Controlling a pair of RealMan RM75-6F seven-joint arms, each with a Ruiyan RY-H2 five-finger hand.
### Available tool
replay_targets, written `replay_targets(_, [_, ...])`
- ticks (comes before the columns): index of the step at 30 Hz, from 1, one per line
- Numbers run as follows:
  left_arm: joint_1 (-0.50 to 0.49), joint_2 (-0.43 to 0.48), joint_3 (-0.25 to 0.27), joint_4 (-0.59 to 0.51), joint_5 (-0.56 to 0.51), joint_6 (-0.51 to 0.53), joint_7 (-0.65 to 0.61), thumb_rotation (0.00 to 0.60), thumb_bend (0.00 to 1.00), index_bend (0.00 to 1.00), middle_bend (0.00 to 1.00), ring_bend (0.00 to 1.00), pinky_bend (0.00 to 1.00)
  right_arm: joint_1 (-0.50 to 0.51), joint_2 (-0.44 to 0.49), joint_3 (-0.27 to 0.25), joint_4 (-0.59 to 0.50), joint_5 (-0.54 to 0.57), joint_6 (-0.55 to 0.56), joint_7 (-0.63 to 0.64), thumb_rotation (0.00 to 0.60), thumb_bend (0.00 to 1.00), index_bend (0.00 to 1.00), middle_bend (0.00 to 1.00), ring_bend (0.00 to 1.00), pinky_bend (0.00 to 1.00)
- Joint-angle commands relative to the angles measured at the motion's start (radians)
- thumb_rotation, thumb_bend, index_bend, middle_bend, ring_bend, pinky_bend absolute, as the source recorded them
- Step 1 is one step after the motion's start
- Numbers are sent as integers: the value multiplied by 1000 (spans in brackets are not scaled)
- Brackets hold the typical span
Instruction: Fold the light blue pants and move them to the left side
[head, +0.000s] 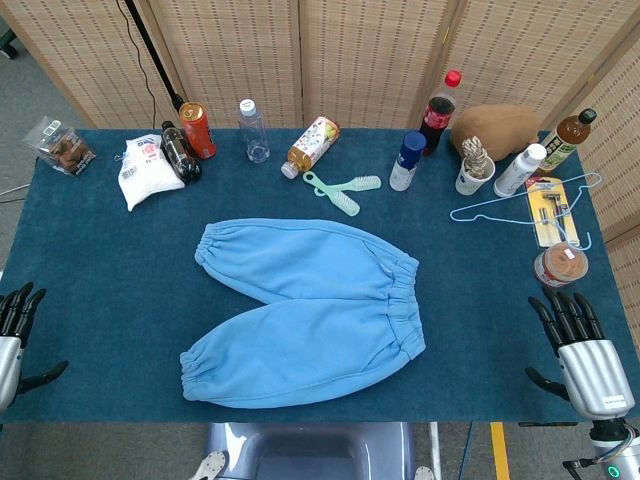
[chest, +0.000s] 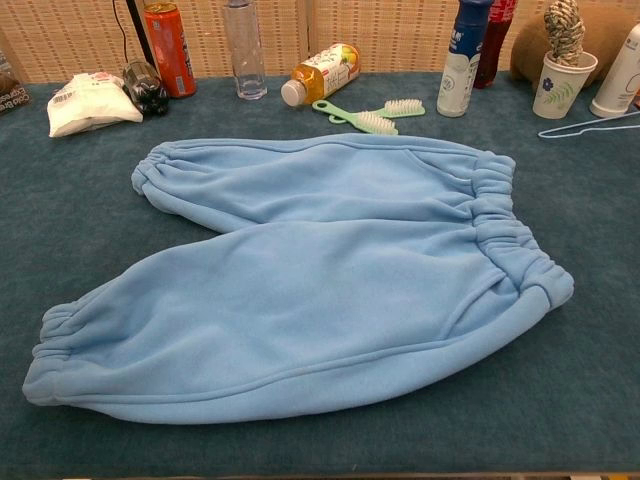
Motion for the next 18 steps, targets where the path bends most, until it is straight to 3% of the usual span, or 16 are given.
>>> replay_targets(1, [0,-1,1,3,1,-2,-3,600,0,0,0,0,0,3,6,-2,-1,7,-16,7,600,0,0,0,0,0])
replay_targets(7, [-1,-5,8,3,12,-6,3,600,0,0,0,0,0,21,11,-17,36,-42,-17,104,600,0,0,0,0,0])
replay_targets(11, [0,-4,20,-6,36,-3,13,600,0,0,0,0,0,62,-18,-43,141,-132,-18,236,600,0,0,0,0,0])
replay_targets(18, [1,0,18,-13,33,-3,12,600,0,0,0,0,0,109,-49,-73,244,-213,-31,282,600,0,0,0,0,0])
